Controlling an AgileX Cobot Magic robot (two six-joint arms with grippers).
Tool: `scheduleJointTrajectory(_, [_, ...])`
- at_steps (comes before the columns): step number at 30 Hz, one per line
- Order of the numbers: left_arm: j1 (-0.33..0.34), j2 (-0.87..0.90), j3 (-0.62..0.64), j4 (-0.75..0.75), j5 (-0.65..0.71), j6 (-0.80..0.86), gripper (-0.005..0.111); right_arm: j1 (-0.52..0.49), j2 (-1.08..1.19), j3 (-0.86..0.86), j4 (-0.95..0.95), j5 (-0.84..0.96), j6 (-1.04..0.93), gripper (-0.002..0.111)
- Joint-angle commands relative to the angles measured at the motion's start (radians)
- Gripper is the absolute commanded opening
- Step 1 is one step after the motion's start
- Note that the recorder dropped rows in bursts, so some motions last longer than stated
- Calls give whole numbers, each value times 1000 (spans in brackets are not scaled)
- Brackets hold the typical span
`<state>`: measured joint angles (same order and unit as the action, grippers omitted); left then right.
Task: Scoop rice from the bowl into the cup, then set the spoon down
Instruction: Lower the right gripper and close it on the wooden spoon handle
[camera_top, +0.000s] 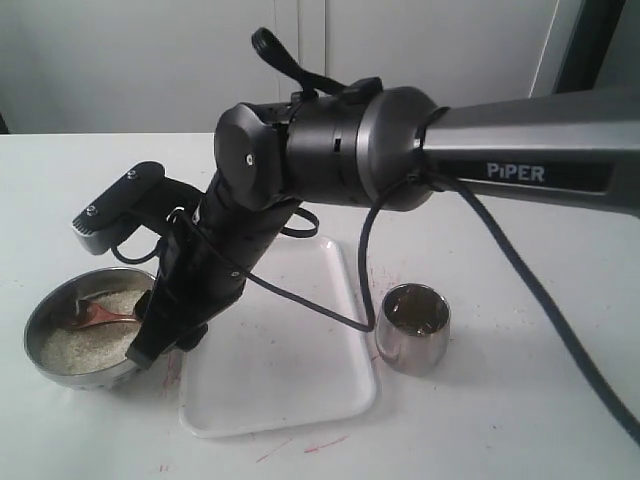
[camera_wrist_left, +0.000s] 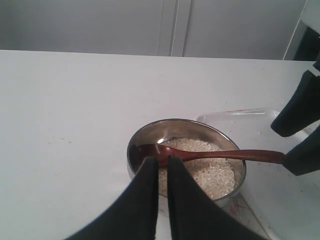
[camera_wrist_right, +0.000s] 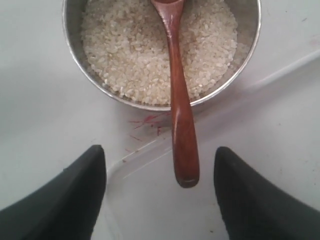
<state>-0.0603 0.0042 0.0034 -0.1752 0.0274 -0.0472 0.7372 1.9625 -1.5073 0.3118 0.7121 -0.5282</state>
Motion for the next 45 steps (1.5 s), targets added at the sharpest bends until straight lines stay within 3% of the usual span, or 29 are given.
scheduleJointTrajectory(1, [-2, -4, -3, -9, -4, -2, 14, 0, 25, -16, -6, -28, -18, 60])
scheduleJointTrajectory(23, [-2, -4, -3, -9, -4, -2, 14, 0, 107, -30, -62, -48, -18, 57])
scheduleJointTrajectory(45, [-2, -4, -3, -9, -4, -2, 14, 0, 107, -43, -62, -37, -18, 23])
